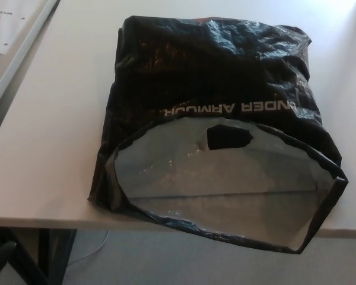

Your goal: A plastic bag is kept infront of the robot in the middle of the desk and the robot uses both its hands to grab it from the top and lifts it up and then releases it.

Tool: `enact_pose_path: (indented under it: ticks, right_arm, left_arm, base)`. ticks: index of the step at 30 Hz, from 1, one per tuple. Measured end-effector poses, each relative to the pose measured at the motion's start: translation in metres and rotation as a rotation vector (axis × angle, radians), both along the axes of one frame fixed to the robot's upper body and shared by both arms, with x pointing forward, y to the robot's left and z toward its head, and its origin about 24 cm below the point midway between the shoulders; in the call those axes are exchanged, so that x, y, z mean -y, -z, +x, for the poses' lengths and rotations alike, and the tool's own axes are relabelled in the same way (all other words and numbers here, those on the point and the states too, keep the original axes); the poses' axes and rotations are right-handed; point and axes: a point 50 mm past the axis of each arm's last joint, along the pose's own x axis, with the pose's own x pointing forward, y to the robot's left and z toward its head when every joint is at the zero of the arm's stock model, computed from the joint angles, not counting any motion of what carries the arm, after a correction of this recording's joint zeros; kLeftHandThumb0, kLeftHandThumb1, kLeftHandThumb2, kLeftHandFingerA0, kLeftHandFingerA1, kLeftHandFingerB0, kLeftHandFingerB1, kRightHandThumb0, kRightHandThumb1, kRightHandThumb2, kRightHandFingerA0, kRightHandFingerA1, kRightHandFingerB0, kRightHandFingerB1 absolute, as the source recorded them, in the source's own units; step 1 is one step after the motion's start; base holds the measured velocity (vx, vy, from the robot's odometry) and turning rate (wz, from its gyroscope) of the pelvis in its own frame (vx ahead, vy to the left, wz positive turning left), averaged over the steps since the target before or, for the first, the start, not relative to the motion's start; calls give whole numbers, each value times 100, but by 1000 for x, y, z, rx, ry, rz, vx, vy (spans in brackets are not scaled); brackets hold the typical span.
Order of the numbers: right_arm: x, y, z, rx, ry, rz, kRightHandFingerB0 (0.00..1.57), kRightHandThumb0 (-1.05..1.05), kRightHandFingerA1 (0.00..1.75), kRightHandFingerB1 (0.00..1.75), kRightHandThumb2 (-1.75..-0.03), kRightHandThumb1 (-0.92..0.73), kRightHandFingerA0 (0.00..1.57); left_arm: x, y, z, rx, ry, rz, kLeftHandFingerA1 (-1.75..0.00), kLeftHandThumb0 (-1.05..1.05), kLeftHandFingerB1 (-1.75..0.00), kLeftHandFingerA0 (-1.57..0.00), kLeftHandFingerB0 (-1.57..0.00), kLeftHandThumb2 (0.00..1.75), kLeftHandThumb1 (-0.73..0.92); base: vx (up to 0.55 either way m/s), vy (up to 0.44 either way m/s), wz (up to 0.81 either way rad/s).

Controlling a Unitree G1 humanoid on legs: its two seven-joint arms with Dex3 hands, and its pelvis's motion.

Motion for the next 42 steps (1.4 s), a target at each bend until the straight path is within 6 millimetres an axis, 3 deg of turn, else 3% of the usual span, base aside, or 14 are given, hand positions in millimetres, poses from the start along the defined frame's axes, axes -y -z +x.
enact_pose_path:
  ticks: [2, 3, 6, 12, 13, 15, 17, 20, 21, 22, 29, 32, 37, 42]
  right_arm:
    - [-3, -2, 1, 14, -13, 0, 8, -72, 47, 37, -76, -45, 30]
    - [-3, -3, 1, 17, -15, -1, 15, -64, 39, 27, -57, -53, 36]
    - [-6, -5, 1, 33, -26, -1, 16, -61, 40, 27, -56, -51, 40]
    - [-7, -6, 0, 41, -28, 2, 15, -60, 39, 27, -56, -49, 37]
    - [-7, -6, 1, 42, -25, 6, 10, -65, 50, 37, -75, -41, 34]
    - [-8, -4, 1, 39, -17, 16, 11, -65, 51, 38, -75, -41, 37]
    - [-9, -2, 1, 36, -11, 24, 10, -71, 51, 26, -74, -44, 41]
    - [-9, 0, 0, 30, 0, 44, 0, -57, 48, 13, -74, -37, 19]
    - [-9, 0, 0, 25, 1, 55, 0, -56, 47, 18, -76, -36, 15]
    - [-10, 0, -2, 19, -2, 74, 0, -59, 47, 10, -73, -38, 19]
    - [-22, -1, -6, -16, -50, 166, 0, -63, 46, 6, -75, -40, 12]
    - [-29, -2, -7, -35, -79, 197, 0, -62, 48, 11, -76, -41, 15]
    - [-47, -20, -11, -19, -171, 225, 0, -70, 44, 0, -76, -44, 15]
    - [-62, -43, -11, 3, -249, 236, 0, -66, 48, 8, -78, -45, 10]
  left_arm:
    - [6, 1, 7, 7, 5, -3, -43, -15, -37, -32, -21, 60, 60]
    - [7, 1, 9, 9, 6, -3, -44, -18, -38, -32, -22, 61, 61]
    - [14, 1, 18, 12, 2, 4, -44, -19, -39, -32, -24, 60, 62]
    - [23, 1, 40, 7, -11, 29, -44, -16, -38, -32, -24, 60, 62]
    - [24, 0, 45, 10, -12, 33, -44, -14, -38, -31, -23, 60, 64]
    - [28, -5, 56, 22, -13, 39, -42, -14, -38, -28, -23, 60, 65]
    - [31, -7, 63, 26, -13, 44, -44, -16, -38, -29, -22, 61, 65]
    - [37, -9, 71, 23, -12, 49, -44, -21, -37, -27, -17, 63, 65]
    - [38, -9, 72, 21, -12, 46, -44, -20, -37, -28, -17, 62, 65]
    - [40, -9, 75, 20, -14, 36, -44, -23, -37, -28, -17, 63, 65]
    - [52, -11, 86, 9, 3, -14, -43, -11, -36, -24, -15, 58, 64]
    - [57, -11, 88, 5, 22, -17, -46, -28, -39, -24, -16, 63, 60]
    - [62, -13, 93, 6, 46, -12, -48, -27, -41, -29, -19, 61, 55]
    - [65, -15, 95, 8, 63, -6, -49, -35, -42, -27, -18, 63, 47]
  base:
    - [0, 0, 0]
    - [0, 0, 0]
    - [0, 0, 0]
    - [0, 0, 0]
    - [0, 0, 0]
    - [0, 0, 0]
    - [0, 0, 0]
    - [0, 0, 0]
    - [0, 0, 0]
    - [0, 0, 0]
    - [0, 0, 0]
    - [0, 0, 0]
    - [0, 0, 0]
    - [0, 0, 0]
